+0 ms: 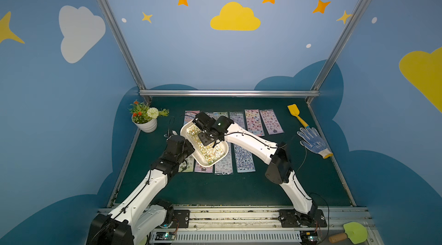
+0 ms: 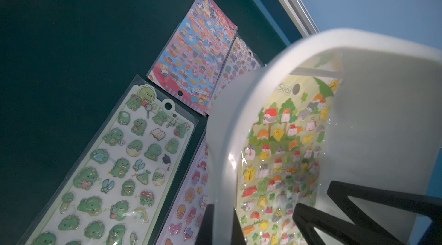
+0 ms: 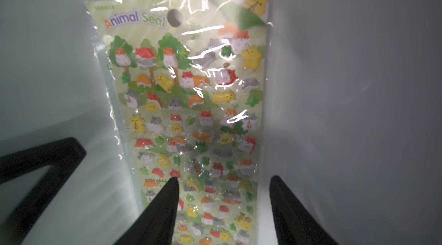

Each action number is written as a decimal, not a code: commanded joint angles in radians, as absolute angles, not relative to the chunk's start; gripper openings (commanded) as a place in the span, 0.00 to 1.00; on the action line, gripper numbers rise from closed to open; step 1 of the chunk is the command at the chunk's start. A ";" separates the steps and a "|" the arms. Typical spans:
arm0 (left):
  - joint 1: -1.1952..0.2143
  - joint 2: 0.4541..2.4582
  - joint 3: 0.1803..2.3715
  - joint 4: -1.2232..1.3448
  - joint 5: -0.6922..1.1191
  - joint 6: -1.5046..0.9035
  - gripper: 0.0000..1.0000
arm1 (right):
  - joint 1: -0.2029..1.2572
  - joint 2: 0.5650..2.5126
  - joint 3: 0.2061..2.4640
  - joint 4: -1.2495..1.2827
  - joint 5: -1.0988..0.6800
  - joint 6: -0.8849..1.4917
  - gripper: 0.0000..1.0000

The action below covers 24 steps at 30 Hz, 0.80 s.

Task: Take the stickers out of the storage box
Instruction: Pick up the sticker from the storage box.

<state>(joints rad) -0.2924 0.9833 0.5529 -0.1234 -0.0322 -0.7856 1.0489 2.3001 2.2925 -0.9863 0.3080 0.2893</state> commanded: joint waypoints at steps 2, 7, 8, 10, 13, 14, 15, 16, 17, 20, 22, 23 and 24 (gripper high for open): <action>-0.291 0.954 0.554 -0.098 -0.014 -0.785 0.04 | 1.037 2.338 2.308 -0.991 0.391 0.296 0.65; -0.291 0.951 0.552 -0.100 -0.014 -0.784 0.04 | 1.031 2.356 2.307 -0.986 0.368 0.320 0.67; -0.291 0.950 0.552 -0.100 -0.015 -0.784 0.04 | 1.029 2.355 2.304 -0.987 0.355 0.326 0.67; -0.291 0.949 0.552 -0.098 -0.017 -0.784 0.04 | 1.026 2.349 2.296 -0.980 0.331 0.333 0.67; -0.291 0.951 0.551 -0.097 -0.018 -0.784 0.04 | 1.021 2.330 2.274 -0.956 0.285 0.337 0.66; -0.291 0.954 0.550 -0.097 -0.018 -0.784 0.04 | 1.017 2.320 2.262 -0.945 0.267 0.337 0.65; -0.292 0.957 0.551 -0.097 -0.018 -0.785 0.04 | 1.018 2.310 2.249 -0.933 0.250 0.337 0.65; -0.291 0.958 0.551 -0.095 -0.018 -0.785 0.04 | 1.016 2.302 2.239 -0.925 0.237 0.338 0.64; -0.291 0.960 0.549 -0.095 -0.019 -0.787 0.04 | 1.013 2.295 2.232 -0.919 0.219 0.342 0.64; -0.291 0.974 0.547 -0.086 -0.020 -0.790 0.04 | 1.003 2.279 2.221 -0.910 0.159 0.360 0.61; -0.291 0.984 0.546 -0.081 -0.016 -0.792 0.04 | 1.000 2.263 2.208 -0.900 0.141 0.365 0.59; -0.290 0.990 0.546 -0.080 -0.015 -0.791 0.04 | 0.999 2.254 2.199 -0.892 0.131 0.364 0.58; -0.290 0.992 0.548 -0.080 -0.014 -0.790 0.04 | 0.999 2.244 2.190 -0.883 0.122 0.362 0.57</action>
<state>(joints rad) -0.2920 0.9974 0.5426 -0.1463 -0.0387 -0.7788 1.0267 2.3024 2.2162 -0.9031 0.1669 0.3401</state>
